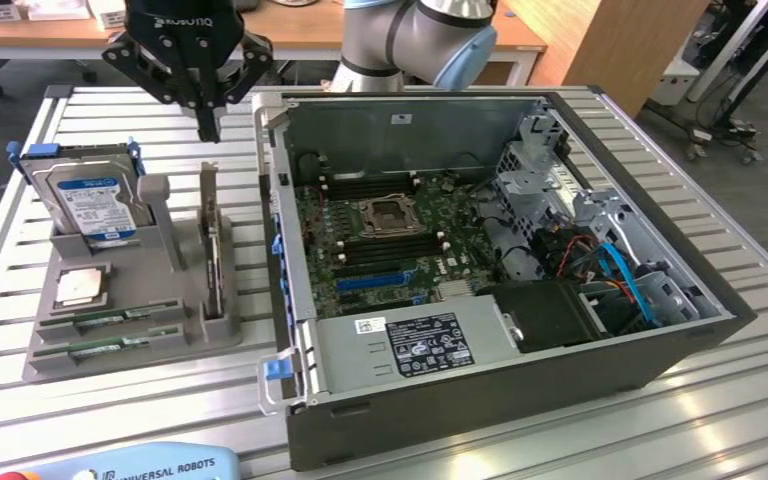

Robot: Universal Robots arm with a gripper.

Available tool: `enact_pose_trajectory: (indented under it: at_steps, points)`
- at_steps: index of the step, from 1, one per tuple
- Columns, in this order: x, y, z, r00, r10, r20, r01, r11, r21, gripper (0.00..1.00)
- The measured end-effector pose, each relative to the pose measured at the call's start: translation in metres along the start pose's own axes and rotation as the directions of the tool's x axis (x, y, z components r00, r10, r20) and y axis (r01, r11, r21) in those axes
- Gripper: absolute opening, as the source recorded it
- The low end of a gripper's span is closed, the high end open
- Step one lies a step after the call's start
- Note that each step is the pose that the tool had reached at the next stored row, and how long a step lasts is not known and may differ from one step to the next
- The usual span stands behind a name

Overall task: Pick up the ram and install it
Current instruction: 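Reach for the ram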

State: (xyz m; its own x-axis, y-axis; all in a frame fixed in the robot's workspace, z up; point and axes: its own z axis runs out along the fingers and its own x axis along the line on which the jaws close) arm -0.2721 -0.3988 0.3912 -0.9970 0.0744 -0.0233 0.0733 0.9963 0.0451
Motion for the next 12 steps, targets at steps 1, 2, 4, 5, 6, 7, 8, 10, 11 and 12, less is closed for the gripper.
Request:
enact_pose_trajectory:
  at_steps: [1,2,4,5,6,7,8,10,11,12]
  points:
    - [0.001,-0.0001,0.0000,1.0000,0.000,0.0000,0.000,1.0000,0.0000,0.10]
    - [0.003,-0.0002,-0.0001,1.0000,0.000,0.0000,0.000,1.0000,0.0000,0.10]
    - [0.006,-0.0004,-0.0001,1.0000,0.000,0.0000,0.000,1.0000,0.0000,0.10]
    - [0.007,-0.0005,-0.0001,1.0000,0.000,-0.0001,0.000,1.0000,0.0000,0.10]
    - [0.009,-0.0006,-0.0001,1.0000,0.000,0.0001,0.000,1.0000,-0.0001,0.10]
    - [0.010,-0.0007,-0.0002,1.0000,0.000,0.0000,0.000,1.0000,0.0000,0.10]
    - [0.011,-0.0008,-0.0002,1.0000,0.000,0.0001,0.000,1.0000,0.0000,0.10]
    - [0.013,-0.0010,-0.0002,1.0000,0.000,0.0000,0.000,1.0000,0.0000,0.10]
    - [0.014,-0.0011,-0.0003,1.0000,0.000,0.0000,0.000,1.0000,0.0000,0.10]
    - [0.015,-0.0012,-0.0002,1.0000,0.000,0.0000,0.000,1.0000,0.0000,0.10]
